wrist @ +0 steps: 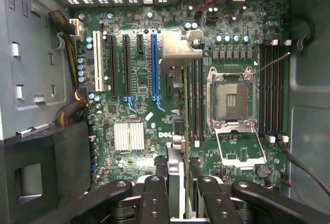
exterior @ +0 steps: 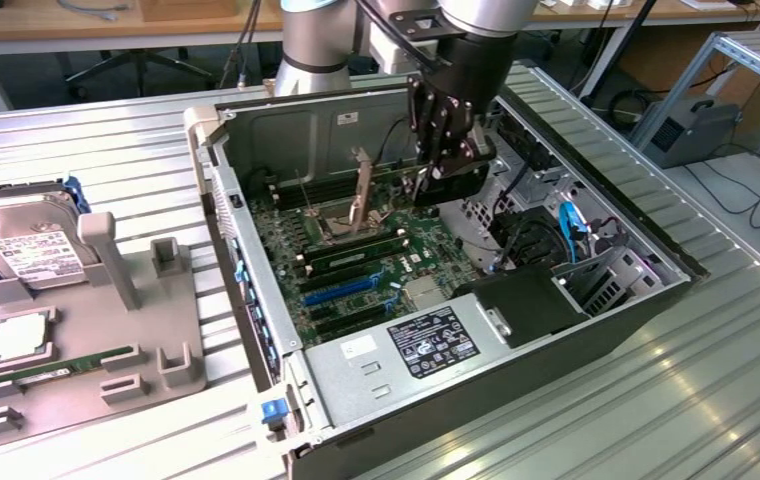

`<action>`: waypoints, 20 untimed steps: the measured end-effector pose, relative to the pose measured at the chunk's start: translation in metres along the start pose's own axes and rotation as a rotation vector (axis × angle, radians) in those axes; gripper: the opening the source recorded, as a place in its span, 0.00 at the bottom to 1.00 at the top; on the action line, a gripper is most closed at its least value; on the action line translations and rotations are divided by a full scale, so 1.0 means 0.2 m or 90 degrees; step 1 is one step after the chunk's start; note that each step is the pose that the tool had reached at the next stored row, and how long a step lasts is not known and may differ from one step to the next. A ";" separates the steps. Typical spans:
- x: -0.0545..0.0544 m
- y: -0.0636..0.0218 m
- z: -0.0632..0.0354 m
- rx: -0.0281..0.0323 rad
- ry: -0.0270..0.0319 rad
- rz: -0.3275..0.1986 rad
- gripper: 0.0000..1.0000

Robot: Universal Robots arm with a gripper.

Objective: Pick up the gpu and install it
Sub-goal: 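Insert the gpu into the slot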

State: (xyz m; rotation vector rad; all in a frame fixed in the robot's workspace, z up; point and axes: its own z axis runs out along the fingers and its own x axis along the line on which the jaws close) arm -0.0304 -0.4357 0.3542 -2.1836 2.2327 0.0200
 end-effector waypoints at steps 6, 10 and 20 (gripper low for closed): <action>0.00 0.022 0.003 0.0000 0.0001 0.000 0.27; 0.00 0.029 0.004 0.0000 0.0000 0.000 0.27; 0.00 0.043 0.006 0.0000 0.0000 0.000 0.27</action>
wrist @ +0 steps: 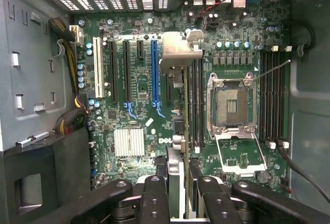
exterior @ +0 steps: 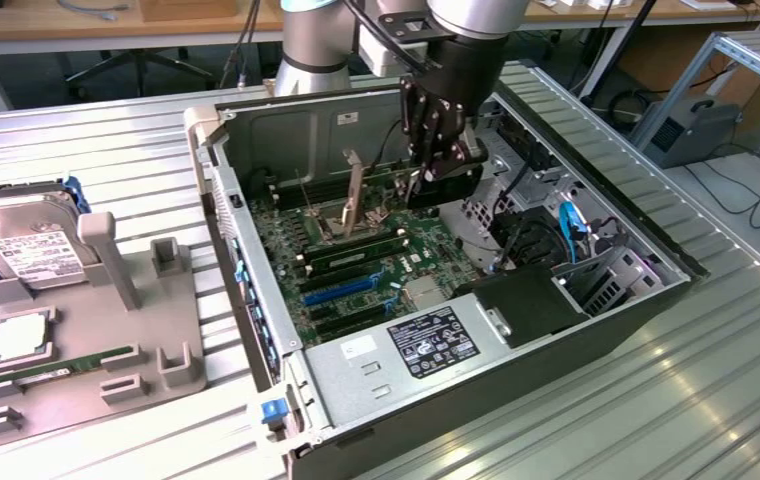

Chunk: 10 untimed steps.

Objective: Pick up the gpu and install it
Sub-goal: 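Insert the gpu into the slot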

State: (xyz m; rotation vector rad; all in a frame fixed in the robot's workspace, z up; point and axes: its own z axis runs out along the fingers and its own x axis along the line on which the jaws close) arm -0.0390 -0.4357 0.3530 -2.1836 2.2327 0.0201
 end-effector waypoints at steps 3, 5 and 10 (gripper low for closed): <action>0.00 0.004 0.001 0.0000 0.0000 0.000 0.27; 0.00 0.007 0.001 0.0000 0.0000 0.000 0.27; 0.00 0.011 0.002 0.0000 0.0000 0.000 0.27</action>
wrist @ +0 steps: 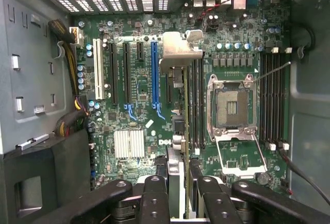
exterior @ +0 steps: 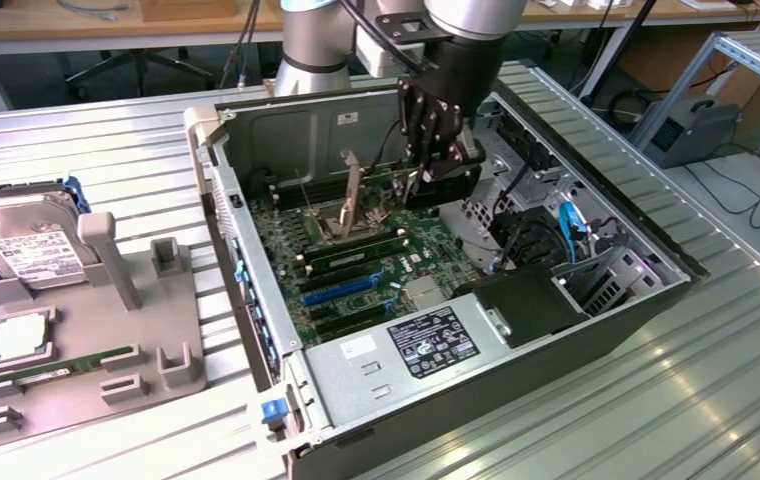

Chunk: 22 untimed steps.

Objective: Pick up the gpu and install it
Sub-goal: 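Insert the gpu into the slot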

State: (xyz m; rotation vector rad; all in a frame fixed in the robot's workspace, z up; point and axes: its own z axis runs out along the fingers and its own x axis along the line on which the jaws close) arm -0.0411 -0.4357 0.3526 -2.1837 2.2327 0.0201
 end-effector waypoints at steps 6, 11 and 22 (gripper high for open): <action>0.00 0.010 0.004 0.0000 0.0000 0.000 0.27; 0.00 0.016 0.006 0.0000 0.0000 0.000 0.27; 0.00 0.027 0.011 0.0000 0.0000 0.000 0.27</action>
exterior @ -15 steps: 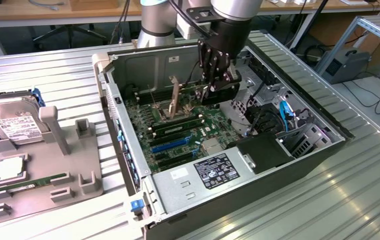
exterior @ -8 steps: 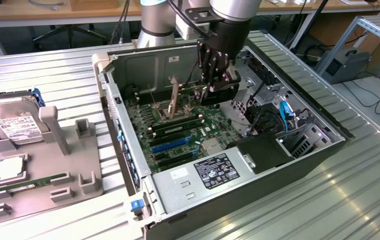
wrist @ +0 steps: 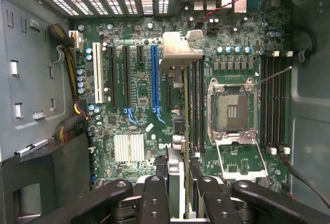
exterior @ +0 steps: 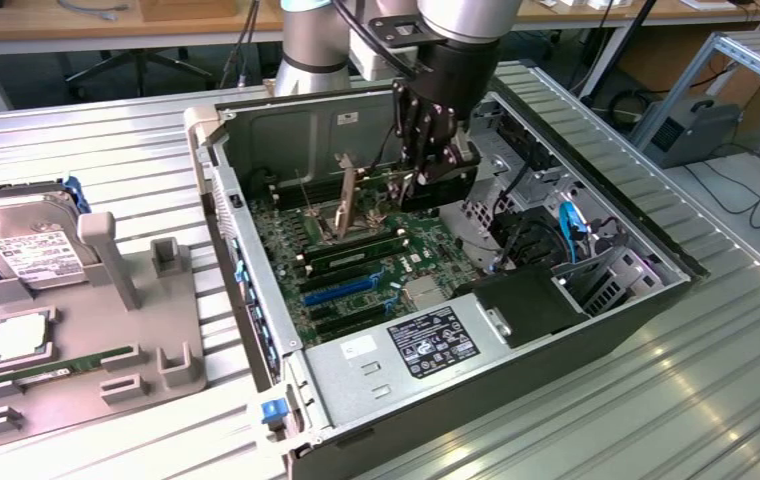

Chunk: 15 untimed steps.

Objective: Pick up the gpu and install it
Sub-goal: 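Insert the gpu into the slot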

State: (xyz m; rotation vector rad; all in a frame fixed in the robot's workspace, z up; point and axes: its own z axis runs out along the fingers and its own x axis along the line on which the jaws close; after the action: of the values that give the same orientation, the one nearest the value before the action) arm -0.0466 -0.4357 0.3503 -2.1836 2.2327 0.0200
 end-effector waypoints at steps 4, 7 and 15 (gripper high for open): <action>0.00 0.007 0.003 0.0000 0.0000 0.000 0.27; 0.00 0.033 0.024 0.0000 0.0000 0.000 0.27; 0.00 0.049 0.051 0.0000 0.0000 0.000 0.27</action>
State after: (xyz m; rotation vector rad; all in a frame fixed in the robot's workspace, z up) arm -0.0563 -0.4363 0.3400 -2.1837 2.2327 0.0201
